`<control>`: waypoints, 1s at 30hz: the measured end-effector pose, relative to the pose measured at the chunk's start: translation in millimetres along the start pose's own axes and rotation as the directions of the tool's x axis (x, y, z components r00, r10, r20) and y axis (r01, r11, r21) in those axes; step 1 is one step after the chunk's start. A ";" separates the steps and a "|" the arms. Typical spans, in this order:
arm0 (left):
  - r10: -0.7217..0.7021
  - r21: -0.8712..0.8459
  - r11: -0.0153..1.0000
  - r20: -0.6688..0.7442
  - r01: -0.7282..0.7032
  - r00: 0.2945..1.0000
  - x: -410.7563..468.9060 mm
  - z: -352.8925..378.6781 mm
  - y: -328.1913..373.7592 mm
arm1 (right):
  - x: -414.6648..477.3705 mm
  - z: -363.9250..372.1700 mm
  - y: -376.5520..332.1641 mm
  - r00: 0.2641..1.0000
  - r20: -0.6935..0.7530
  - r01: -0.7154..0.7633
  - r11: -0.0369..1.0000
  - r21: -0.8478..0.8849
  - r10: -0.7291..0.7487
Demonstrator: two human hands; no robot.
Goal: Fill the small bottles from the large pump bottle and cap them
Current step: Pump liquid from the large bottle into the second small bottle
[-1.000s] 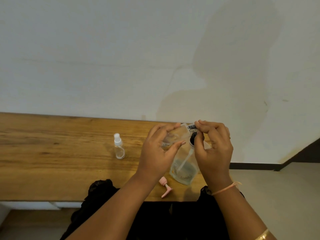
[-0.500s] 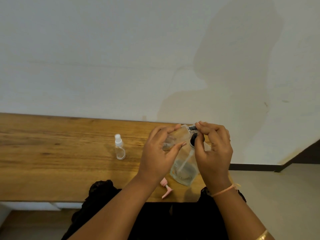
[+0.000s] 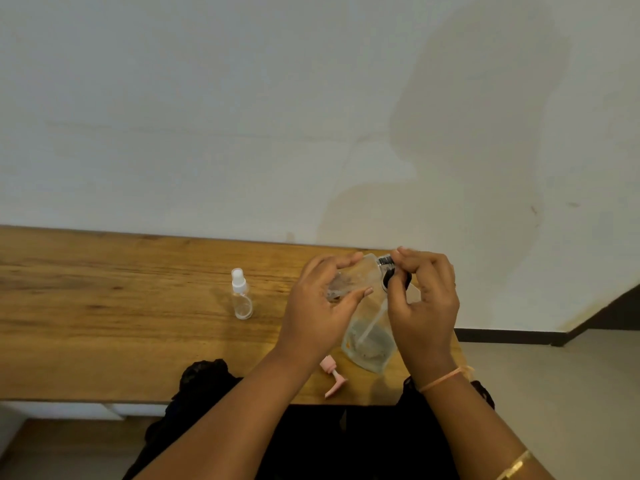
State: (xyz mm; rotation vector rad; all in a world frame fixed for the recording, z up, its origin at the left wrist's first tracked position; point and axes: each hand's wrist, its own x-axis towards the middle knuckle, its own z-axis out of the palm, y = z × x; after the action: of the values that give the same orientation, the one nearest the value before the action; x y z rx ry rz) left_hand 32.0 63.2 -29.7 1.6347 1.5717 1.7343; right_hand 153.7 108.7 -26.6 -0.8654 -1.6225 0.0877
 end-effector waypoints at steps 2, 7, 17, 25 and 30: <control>0.037 -0.010 0.999 -0.021 -0.038 0.999 -0.9 -0.1 0.5 | 1.2 -0.3 -5.6 1.000 -0.016 -0.024 0.998 0.054 0.025; 0.075 0.020 0.997 -0.031 -0.074 0.997 -2.2 0.1 0.9 | 2.9 -1.7 -11.5 0.999 -0.027 -0.041 0.999 0.035 0.041; -0.001 0.056 0.998 0.058 -0.002 0.998 3.4 -0.8 -4.3 | -0.3 0.3 1.5 1.000 0.021 -0.024 1.000 0.007 0.024; 0.071 0.043 0.997 0.000 -0.071 0.997 0.1 -1.0 -0.9 | 5.1 -0.1 -16.9 0.990 -0.027 -0.132 0.986 0.104 0.135; 0.028 0.011 1.000 0.036 -0.029 0.999 3.2 -2.4 -0.3 | 3.6 -0.3 -6.7 0.997 0.008 -0.075 0.995 0.064 0.074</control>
State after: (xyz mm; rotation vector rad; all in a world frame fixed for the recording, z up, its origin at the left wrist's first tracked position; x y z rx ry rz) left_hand 28.8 64.7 -27.8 1.6923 1.5519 1.7032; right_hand 150.8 105.8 -20.2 -0.8773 -1.5844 0.1936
